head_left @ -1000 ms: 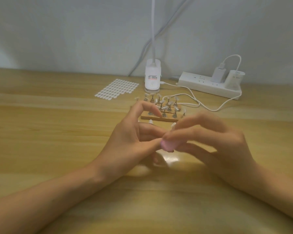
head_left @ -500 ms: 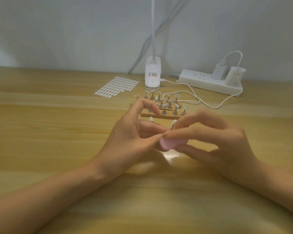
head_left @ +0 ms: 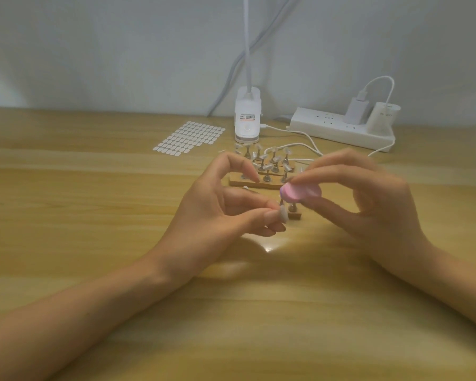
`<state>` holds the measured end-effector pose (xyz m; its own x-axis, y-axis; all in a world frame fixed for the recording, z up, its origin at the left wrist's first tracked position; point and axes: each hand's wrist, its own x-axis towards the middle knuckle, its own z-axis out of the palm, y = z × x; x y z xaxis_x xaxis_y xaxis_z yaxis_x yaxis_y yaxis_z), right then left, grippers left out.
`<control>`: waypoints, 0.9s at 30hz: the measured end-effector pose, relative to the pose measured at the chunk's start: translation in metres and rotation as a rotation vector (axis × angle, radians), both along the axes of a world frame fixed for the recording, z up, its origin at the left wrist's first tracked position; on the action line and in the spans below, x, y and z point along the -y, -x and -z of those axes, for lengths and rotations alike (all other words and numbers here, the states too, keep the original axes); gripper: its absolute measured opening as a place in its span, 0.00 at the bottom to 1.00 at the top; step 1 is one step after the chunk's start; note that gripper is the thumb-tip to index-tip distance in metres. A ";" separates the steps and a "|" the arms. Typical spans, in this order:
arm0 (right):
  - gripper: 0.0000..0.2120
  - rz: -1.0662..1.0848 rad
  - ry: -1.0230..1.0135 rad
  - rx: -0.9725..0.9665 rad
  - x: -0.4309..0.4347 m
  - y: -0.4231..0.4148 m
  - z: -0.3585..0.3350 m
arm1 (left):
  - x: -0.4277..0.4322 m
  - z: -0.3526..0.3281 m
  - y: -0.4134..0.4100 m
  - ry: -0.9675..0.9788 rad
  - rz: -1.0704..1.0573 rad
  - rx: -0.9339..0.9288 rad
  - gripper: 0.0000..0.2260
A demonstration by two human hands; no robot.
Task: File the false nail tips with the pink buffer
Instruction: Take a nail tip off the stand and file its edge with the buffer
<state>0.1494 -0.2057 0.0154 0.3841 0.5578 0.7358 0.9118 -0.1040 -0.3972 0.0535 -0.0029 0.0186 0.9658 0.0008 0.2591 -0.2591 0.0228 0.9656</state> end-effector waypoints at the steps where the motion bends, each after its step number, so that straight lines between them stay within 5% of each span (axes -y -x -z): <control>1: 0.09 -0.006 -0.018 -0.022 0.000 0.001 -0.001 | 0.001 0.000 0.000 0.002 -0.001 -0.003 0.19; 11: 0.09 -0.058 0.077 0.160 -0.004 0.013 -0.002 | 0.000 -0.001 0.000 0.022 -0.007 -0.064 0.22; 27: 0.09 -0.025 0.069 0.160 -0.003 0.013 -0.003 | -0.001 -0.003 0.000 0.062 -0.010 -0.119 0.22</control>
